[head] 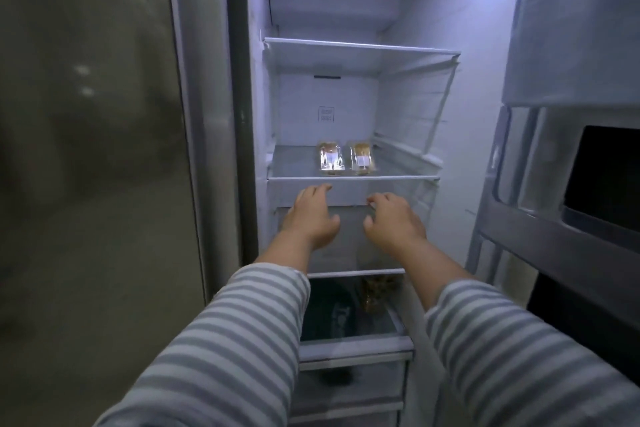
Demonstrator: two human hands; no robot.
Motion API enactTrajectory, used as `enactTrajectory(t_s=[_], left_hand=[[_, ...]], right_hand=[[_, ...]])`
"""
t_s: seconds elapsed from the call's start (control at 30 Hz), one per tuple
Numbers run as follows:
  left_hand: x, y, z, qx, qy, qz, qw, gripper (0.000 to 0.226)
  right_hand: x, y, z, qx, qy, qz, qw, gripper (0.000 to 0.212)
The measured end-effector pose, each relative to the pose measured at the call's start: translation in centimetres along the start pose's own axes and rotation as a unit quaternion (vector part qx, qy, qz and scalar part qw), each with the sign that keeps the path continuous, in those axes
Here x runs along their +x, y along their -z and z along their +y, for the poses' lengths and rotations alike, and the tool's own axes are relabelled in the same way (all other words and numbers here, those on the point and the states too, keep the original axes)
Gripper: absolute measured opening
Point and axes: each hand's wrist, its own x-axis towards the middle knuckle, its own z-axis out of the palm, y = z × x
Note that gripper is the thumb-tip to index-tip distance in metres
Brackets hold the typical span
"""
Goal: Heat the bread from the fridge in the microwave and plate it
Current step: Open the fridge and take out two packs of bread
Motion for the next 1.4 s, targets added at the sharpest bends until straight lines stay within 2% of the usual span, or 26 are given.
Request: enactTrajectory(t_s=[0.47, 0.7, 0.87, 1.07, 1.13, 1.4], left_hand=[[19.5, -5.7, -3.0, -0.025, 0.04, 0.105, 0.993, 0.052], [24.7, -7.3, -3.9, -0.001, 0.091, 0.085, 0.992, 0.059], [25.5, -6.7, -5.0, -0.01, 0.114, 0.064, 0.991, 0.066], [26.0, -6.5, -5.4, 0.058, 0.127, 0.006, 0.99, 0.088], [26.4, -6.5, -5.4, 0.063, 0.141, -0.004, 0.988, 0.087], [25.5, -6.4, -5.5, 0.008, 0.143, 0.048, 0.988, 0.077]], right_hand=[[19.5, -4.6, 3.6, 0.105, -0.038, 0.052, 0.992, 0.047], [26.5, -7.4, 4.3, 0.161, -0.041, 0.023, 0.986, 0.06], [28.1, -8.6, 4.6, 0.162, -0.051, 0.0, 0.985, 0.064], [28.5, -7.6, 4.3, 0.125, -0.076, -0.039, 0.989, 0.089], [28.5, -7.7, 4.0, 0.108, -0.078, -0.041, 0.99, 0.095], [27.7, -7.7, 3.1, 0.102, -0.099, 0.019, 0.99, 0.08]])
